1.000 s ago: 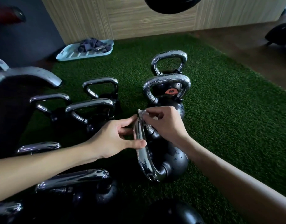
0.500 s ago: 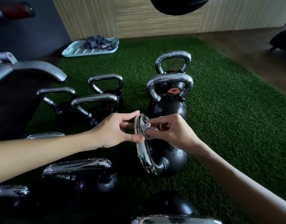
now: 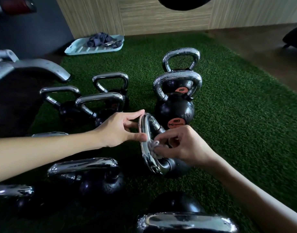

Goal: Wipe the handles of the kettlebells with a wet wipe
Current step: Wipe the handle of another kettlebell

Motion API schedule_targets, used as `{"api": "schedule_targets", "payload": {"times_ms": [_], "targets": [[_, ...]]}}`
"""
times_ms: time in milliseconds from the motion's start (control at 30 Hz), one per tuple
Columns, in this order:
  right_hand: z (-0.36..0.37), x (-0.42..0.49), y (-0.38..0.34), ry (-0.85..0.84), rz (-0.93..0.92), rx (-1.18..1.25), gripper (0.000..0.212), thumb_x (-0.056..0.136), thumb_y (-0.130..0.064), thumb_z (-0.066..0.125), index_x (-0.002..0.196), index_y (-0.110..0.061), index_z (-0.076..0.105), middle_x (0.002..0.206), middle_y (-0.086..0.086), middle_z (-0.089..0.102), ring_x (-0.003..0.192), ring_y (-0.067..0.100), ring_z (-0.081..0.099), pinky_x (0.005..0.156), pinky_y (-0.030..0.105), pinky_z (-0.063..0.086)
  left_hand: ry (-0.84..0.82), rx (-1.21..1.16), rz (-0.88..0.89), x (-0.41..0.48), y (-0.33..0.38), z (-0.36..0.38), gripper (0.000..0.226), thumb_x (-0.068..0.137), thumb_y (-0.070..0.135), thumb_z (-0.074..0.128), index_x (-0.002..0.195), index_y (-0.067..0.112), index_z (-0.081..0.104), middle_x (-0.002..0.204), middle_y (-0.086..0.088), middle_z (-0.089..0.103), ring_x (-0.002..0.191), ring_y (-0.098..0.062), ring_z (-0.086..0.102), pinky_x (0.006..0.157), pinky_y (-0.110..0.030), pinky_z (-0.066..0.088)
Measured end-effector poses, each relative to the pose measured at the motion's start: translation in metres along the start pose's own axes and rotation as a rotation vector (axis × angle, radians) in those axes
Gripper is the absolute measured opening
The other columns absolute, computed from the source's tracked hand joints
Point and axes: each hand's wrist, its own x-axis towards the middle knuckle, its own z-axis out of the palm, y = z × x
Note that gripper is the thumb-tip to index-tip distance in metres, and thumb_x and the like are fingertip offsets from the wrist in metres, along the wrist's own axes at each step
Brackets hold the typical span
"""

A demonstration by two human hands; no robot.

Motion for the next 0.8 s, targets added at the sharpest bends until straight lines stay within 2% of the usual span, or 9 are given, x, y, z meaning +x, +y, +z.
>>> {"api": "schedule_targets", "payload": {"times_ms": [133, 233, 300, 400, 467, 533, 600, 667, 800], "targets": [[0.006, 0.011, -0.003, 0.177, -0.034, -0.077, 0.009, 0.080, -0.026, 0.085, 0.088, -0.028, 0.082, 0.071, -0.020, 0.069, 0.054, 0.001, 0.050, 0.049, 0.017, 0.032, 0.019, -0.033, -0.006, 0.006, 0.002, 0.000, 0.098, 0.065, 0.052, 0.085, 0.151, 0.039, 0.042, 0.106, 0.033, 0.070, 0.123, 0.020, 0.045, 0.111, -0.022, 0.026], [0.000, -0.007, 0.001, 0.049, -0.016, -0.099, 0.011, 0.081, -0.026, 0.085, 0.090, -0.029, 0.081, 0.079, -0.017, 0.074, 0.056, 0.004, 0.058, 0.050, 0.020, 0.039, 0.006, -0.014, -0.017, 0.009, 0.003, -0.001, 0.098, 0.064, 0.054, 0.086, 0.151, 0.041, 0.043, 0.109, 0.032, 0.070, 0.126, 0.015, 0.047, 0.114, -0.025, 0.031], [0.000, -0.026, 0.007, 0.035, -0.027, -0.126, 0.016, 0.078, -0.023, 0.087, 0.091, -0.029, 0.081, 0.082, -0.019, 0.074, 0.063, 0.001, 0.064, 0.056, 0.014, 0.043, -0.009, -0.025, -0.014, 0.008, 0.004, 0.000, 0.098, 0.063, 0.053, 0.087, 0.150, 0.040, 0.043, 0.114, 0.026, 0.071, 0.126, 0.009, 0.052, 0.102, -0.014, 0.044], [0.001, -0.041, 0.023, 0.069, -0.066, -0.241, 0.024, 0.072, -0.023, 0.085, 0.096, -0.028, 0.081, 0.087, -0.015, 0.075, 0.075, 0.005, 0.070, 0.065, 0.020, 0.054, -0.020, -0.032, 0.002, 0.007, 0.006, 0.000, 0.098, 0.063, 0.053, 0.085, 0.151, 0.039, 0.044, 0.121, 0.020, 0.070, 0.120, 0.009, 0.058, 0.080, 0.004, 0.038], [-0.002, -0.044, 0.032, 0.048, -0.106, -0.316, 0.026, 0.071, -0.025, 0.082, 0.096, -0.027, 0.081, 0.086, -0.013, 0.075, 0.077, 0.004, 0.070, 0.068, 0.026, 0.056, -0.021, -0.020, 0.005, 0.007, 0.007, -0.002, 0.098, 0.063, 0.058, 0.084, 0.150, 0.042, 0.043, 0.120, 0.023, 0.070, 0.118, 0.014, 0.056, 0.093, -0.002, 0.035], [-0.008, -0.040, 0.037, 0.063, -0.154, -0.386, 0.019, 0.075, -0.030, 0.081, 0.093, -0.026, 0.081, 0.081, -0.011, 0.074, 0.074, 0.004, 0.067, 0.068, 0.025, 0.054, -0.022, -0.021, -0.005, 0.006, 0.005, -0.003, 0.100, 0.061, 0.065, 0.085, 0.149, 0.044, 0.043, 0.118, 0.024, 0.071, 0.124, 0.010, 0.053, 0.113, -0.027, 0.038], [-0.012, -0.028, 0.037, 0.115, -0.156, -0.438, 0.016, 0.079, -0.036, 0.081, 0.091, -0.026, 0.081, 0.080, -0.011, 0.074, 0.072, 0.003, 0.064, 0.069, 0.021, 0.051, -0.026, -0.014, -0.016, 0.007, 0.003, -0.003, 0.103, 0.058, 0.070, 0.085, 0.149, 0.046, 0.042, 0.118, 0.024, 0.071, 0.129, 0.003, 0.053, 0.120, -0.043, 0.034], [-0.013, -0.011, 0.034, 0.055, -0.094, -0.441, 0.018, 0.077, -0.033, 0.083, 0.094, -0.027, 0.082, 0.083, -0.012, 0.076, 0.074, 0.000, 0.064, 0.070, 0.011, 0.046, -0.025, -0.006, -0.023, 0.007, 0.003, -0.003, 0.103, 0.058, 0.071, 0.084, 0.149, 0.047, 0.041, 0.117, 0.024, 0.071, 0.126, 0.004, 0.057, 0.123, -0.043, 0.029], [-0.010, 0.011, 0.032, -0.259, 0.007, -0.436, 0.022, 0.082, -0.019, 0.081, 0.103, -0.024, 0.081, 0.097, -0.013, 0.077, 0.079, -0.017, 0.063, 0.075, 0.001, 0.043, -0.029, -0.007, -0.019, 0.006, 0.004, -0.003, 0.106, 0.055, 0.074, 0.085, 0.148, 0.048, 0.043, 0.118, 0.024, 0.071, 0.128, 0.004, 0.055, 0.121, -0.042, 0.034]]}}
